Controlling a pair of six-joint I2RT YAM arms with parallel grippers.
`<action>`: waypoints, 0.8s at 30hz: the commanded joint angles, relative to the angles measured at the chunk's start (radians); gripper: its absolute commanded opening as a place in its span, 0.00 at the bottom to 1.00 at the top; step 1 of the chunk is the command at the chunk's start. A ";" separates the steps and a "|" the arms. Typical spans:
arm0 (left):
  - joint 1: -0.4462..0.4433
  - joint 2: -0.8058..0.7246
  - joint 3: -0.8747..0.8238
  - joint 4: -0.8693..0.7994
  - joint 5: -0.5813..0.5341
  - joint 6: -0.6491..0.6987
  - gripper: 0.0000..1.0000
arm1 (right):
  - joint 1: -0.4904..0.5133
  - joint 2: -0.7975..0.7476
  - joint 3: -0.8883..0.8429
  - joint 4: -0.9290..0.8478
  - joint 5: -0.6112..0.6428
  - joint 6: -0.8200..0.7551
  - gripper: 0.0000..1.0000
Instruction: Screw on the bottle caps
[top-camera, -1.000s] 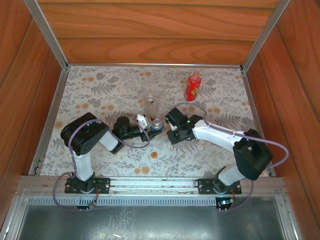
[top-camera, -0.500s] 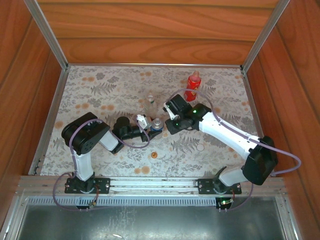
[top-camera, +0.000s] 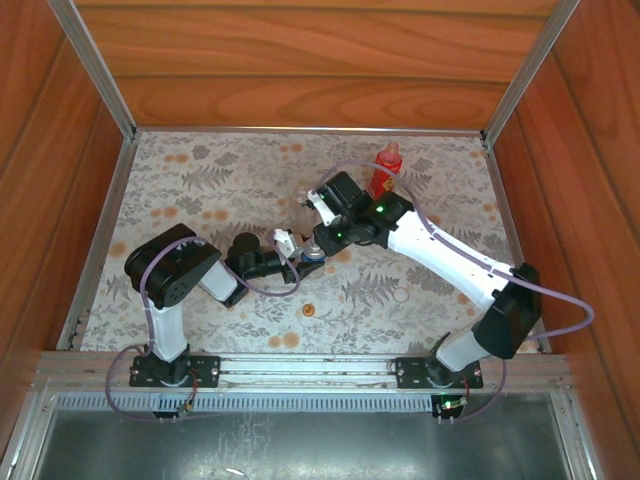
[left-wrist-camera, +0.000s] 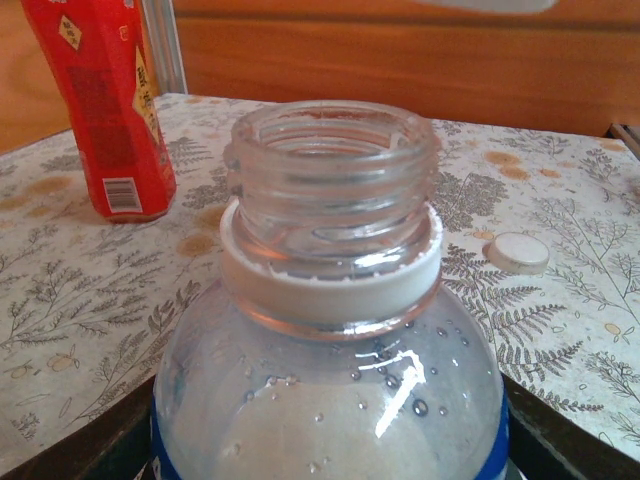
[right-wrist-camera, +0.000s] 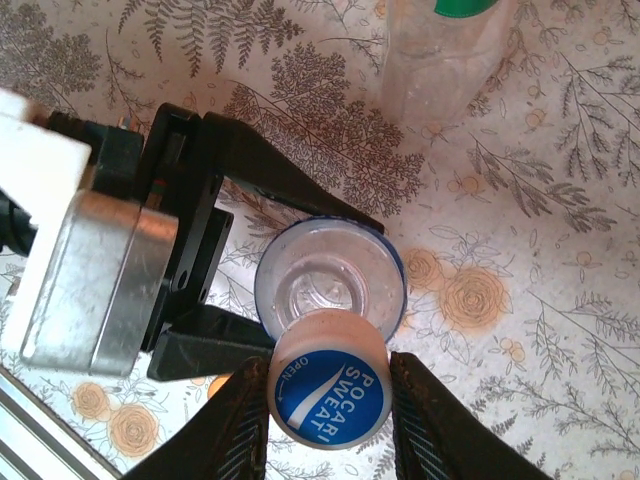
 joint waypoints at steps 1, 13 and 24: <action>-0.003 0.050 -0.015 -0.146 0.036 -0.042 0.56 | 0.008 0.036 0.029 -0.035 -0.024 -0.027 0.34; -0.002 0.065 -0.014 -0.146 0.046 -0.036 0.56 | 0.008 0.095 0.060 -0.041 -0.022 -0.034 0.33; -0.002 0.063 -0.017 -0.147 0.047 -0.025 0.56 | 0.009 0.187 0.158 -0.177 -0.035 -0.040 0.34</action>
